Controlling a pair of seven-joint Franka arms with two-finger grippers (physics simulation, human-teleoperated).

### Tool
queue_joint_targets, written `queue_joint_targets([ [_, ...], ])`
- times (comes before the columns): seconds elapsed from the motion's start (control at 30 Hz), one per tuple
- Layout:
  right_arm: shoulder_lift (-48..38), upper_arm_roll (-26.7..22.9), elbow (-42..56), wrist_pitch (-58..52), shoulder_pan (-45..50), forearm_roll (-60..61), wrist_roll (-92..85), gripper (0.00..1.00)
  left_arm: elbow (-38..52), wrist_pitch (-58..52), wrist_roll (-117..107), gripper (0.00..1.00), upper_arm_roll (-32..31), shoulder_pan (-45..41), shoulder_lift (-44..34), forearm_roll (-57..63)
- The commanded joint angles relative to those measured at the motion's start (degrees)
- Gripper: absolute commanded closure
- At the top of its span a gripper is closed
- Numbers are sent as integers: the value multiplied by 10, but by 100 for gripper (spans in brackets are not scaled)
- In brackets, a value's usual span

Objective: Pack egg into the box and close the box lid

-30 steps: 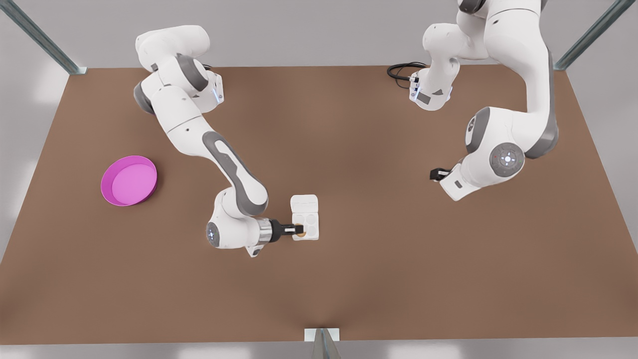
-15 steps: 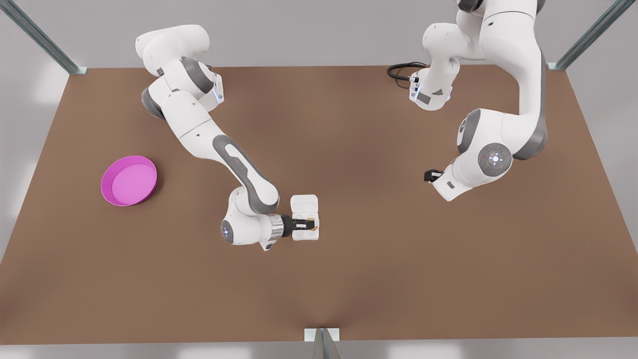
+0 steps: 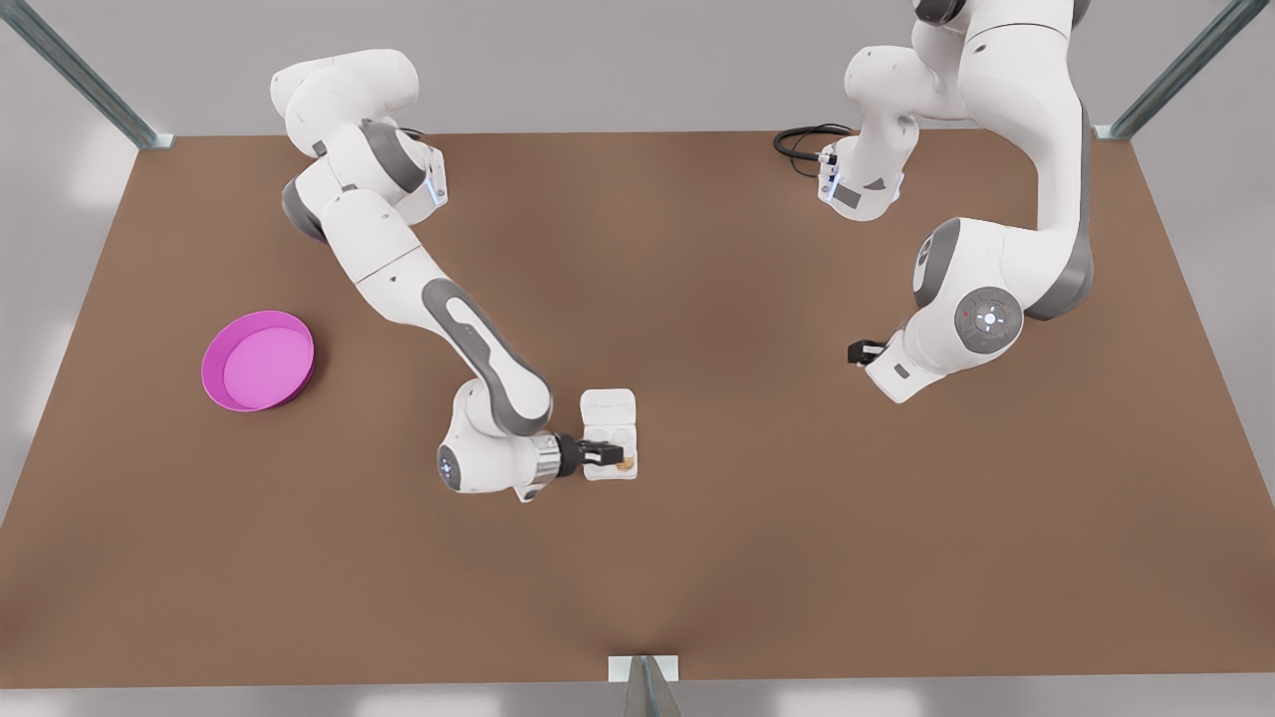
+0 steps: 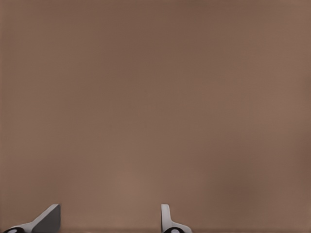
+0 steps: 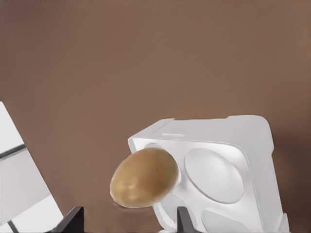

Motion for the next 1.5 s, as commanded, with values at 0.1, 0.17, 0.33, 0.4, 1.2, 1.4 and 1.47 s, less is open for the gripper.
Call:
queue_joint_targets([
  [0.1,-5,2,0,-11,-13,0,12,0,0,-1,-16,0,0,0,-1,0],
  [0.17,-11,2,-2,-32,-32,-1,7,0,-9,8,-17,0,-4,-14,-3,-4],
  [0.33,-101,2,-91,-111,-104,-5,-3,0,16,66,-173,42,-95,-98,64,-19],
  [0.4,-166,-13,-120,-182,-158,-120,8,0,78,65,-226,42,-95,-148,123,-17],
  [1.2,-511,-32,-129,-333,-262,-526,-187,0,344,226,-422,52,-91,-294,405,-15],
  [1.4,-508,-33,-129,-332,-262,-526,-189,0,345,241,-436,52,-92,-294,416,-17],
  [1.47,-507,-33,-129,-332,-262,-525,-190,0,346,259,-434,52,-91,-294,420,-15],
])
